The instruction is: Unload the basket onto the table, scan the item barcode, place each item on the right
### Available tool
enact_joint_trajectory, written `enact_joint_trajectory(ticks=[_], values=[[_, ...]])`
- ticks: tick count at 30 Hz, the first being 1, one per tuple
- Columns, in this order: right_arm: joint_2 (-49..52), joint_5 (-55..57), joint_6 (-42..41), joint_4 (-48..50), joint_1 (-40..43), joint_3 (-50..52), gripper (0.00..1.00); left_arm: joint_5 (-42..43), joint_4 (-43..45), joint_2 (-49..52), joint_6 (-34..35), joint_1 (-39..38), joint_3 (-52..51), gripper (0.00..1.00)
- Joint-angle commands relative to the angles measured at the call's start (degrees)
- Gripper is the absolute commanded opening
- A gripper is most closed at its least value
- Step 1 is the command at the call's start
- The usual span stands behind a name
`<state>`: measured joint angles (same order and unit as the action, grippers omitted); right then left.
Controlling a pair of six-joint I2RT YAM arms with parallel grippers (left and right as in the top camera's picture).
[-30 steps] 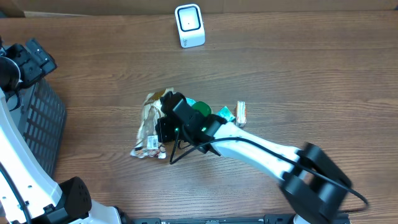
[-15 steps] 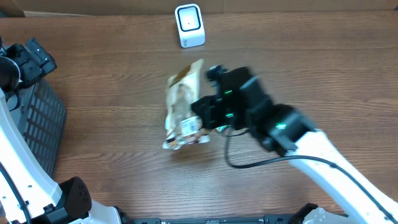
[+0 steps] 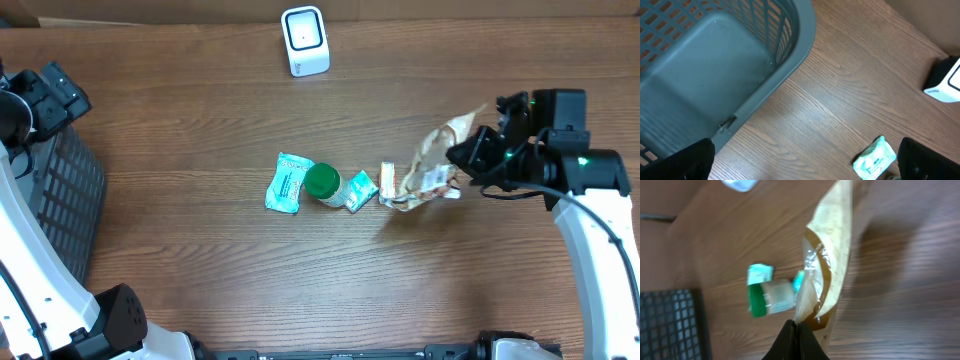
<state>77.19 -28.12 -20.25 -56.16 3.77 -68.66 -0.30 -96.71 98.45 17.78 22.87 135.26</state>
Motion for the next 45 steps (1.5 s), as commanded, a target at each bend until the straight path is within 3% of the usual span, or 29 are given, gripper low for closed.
enact_joint_trajectory(ticks=[1,9,17,26,31,37,41,42,45], values=[[3.96,-2.91,7.67,1.01,4.22,3.21,0.04,-0.31,-0.09,-0.96,-1.05,-0.02,0.74,1.0],[14.23,-4.57,11.39,5.18,4.5,10.43,0.04,-0.31,-0.09,-0.96,-1.05,0.0,0.74,1.0],[14.51,-0.9,11.26,2.93,4.42,12.0,0.04,-0.31,-0.09,-0.96,-1.05,-0.02,0.74,1.0],[14.56,-1.09,-2.56,11.74,-2.51,21.03,0.04,-0.31,-0.09,-0.96,-1.05,-0.02,0.74,1.0],[14.56,-4.92,-2.69,11.08,-12.35,21.31,0.44,-0.31,-0.09,-0.96,-1.05,0.0,0.74,1.0],[14.45,-8.0,1.49,7.45,-15.56,18.97,0.5,-0.31,-0.09,-0.96,-1.05,0.0,0.74,1.0],[14.1,-4.76,8.22,-1.07,-8.87,10.05,0.53,-0.31,-0.09,-0.96,-1.05,-0.02,0.74,1.0],[14.12,-3.41,9.53,-2.47,-6.84,8.11,0.56,-0.31,-0.09,-0.96,-1.05,0.0,0.74,0.99],[14.14,3.96,11.78,-1.95,0.42,5.35,0.82,-0.31,-0.09,-0.96,-1.05,0.0,0.74,1.0]])
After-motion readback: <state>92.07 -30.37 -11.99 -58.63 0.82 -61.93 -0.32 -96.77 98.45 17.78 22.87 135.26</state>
